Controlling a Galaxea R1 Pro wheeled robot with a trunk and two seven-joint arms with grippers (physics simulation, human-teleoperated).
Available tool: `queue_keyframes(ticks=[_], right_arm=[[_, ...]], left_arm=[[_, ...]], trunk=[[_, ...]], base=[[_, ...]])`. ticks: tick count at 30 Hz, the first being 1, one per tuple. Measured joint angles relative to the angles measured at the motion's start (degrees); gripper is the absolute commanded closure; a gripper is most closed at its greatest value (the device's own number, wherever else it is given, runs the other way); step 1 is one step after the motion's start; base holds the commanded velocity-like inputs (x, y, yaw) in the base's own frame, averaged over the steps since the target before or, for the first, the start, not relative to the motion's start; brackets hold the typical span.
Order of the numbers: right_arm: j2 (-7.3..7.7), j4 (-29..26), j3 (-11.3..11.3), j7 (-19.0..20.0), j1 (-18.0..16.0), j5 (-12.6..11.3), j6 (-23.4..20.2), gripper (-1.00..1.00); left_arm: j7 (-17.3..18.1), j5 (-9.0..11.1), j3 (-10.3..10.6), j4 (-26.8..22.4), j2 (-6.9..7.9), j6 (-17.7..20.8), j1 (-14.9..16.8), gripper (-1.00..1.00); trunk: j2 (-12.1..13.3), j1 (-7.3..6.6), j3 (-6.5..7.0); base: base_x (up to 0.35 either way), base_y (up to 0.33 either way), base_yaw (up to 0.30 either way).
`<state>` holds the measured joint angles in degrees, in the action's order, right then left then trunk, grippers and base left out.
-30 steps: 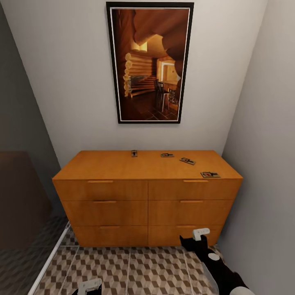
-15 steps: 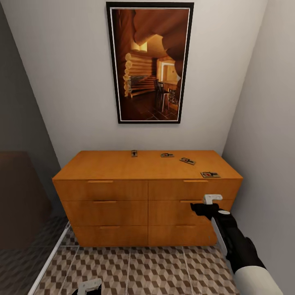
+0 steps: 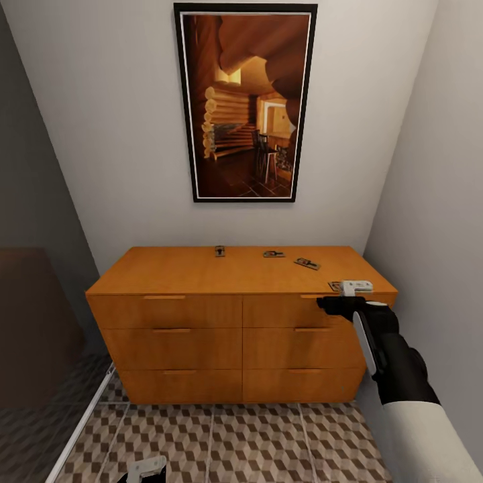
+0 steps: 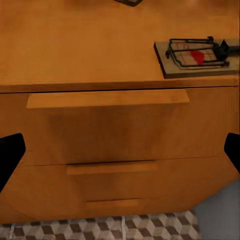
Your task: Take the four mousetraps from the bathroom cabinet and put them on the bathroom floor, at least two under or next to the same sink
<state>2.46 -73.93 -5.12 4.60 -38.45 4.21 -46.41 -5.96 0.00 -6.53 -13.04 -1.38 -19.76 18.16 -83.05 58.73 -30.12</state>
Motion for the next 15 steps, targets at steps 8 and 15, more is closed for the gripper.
queue_keyframes(ticks=[8, 15], right_arm=[[0.0, -0.16, 0.01, -0.06, -4.08, 0.13, -4.54, -1.0], [0.0, -0.12, 0.16, -0.08, -5.12, 0.14, -5.36, -1.0]], left_arm=[[0.0, 0.0, 0.0, 0.0, -0.04, 0.0, 0.0, -1.0], [0.0, 0.0, 0.0, 0.0, -0.06, 0.0, 0.0, -1.0]], trunk=[[0.0, 0.0, 0.0], [0.0, 0.0, 0.0]], base=[[0.0, 0.0, 0.0], [0.0, 0.0, 0.0]])
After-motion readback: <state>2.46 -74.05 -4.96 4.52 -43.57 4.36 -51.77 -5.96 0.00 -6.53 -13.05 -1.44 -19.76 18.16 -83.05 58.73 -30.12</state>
